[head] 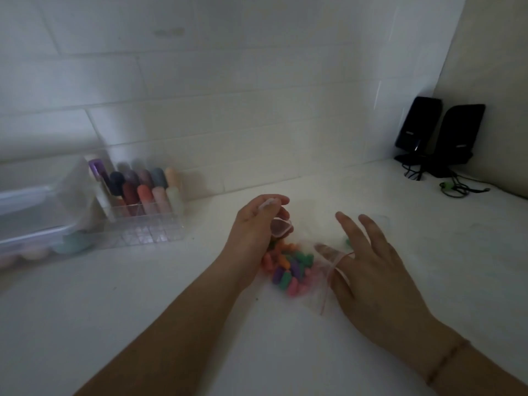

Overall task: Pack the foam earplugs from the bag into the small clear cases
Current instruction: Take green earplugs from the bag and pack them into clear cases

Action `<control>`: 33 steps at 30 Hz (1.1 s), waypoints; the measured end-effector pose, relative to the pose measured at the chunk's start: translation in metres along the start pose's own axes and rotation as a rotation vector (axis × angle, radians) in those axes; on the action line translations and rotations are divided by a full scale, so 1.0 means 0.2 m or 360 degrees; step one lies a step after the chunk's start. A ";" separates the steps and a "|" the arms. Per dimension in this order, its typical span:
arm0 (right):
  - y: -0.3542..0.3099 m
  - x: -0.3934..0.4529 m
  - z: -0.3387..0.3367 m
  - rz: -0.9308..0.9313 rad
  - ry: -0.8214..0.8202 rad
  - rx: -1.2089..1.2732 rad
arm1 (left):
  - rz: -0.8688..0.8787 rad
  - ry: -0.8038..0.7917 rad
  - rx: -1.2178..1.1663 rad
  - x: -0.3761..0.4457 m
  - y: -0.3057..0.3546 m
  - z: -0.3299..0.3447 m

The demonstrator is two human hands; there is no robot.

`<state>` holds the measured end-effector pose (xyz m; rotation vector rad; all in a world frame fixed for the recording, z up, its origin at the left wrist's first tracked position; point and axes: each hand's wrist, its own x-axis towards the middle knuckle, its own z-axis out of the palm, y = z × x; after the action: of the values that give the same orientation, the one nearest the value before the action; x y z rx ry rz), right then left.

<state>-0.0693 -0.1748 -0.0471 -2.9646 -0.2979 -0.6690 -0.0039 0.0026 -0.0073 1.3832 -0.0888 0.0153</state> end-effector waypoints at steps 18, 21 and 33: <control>0.13 0.00 -0.26 -0.0030 0.0032 0.0766 | 0.0040 -0.0132 0.0052 -0.02 0.00 -0.01; 0.16 0.01 -0.40 0.0170 0.0062 0.1345 | 0.0189 -0.0182 0.0107 -0.04 0.02 -0.01; -0.01 0.02 -0.38 0.0432 0.0211 0.2225 | -0.0166 -0.1091 -0.0301 -0.12 0.03 0.09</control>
<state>-0.0980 -0.1820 0.0229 -1.5730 -0.2025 -0.3494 -0.0295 -0.0135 -0.0001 1.1513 -0.5748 -0.5438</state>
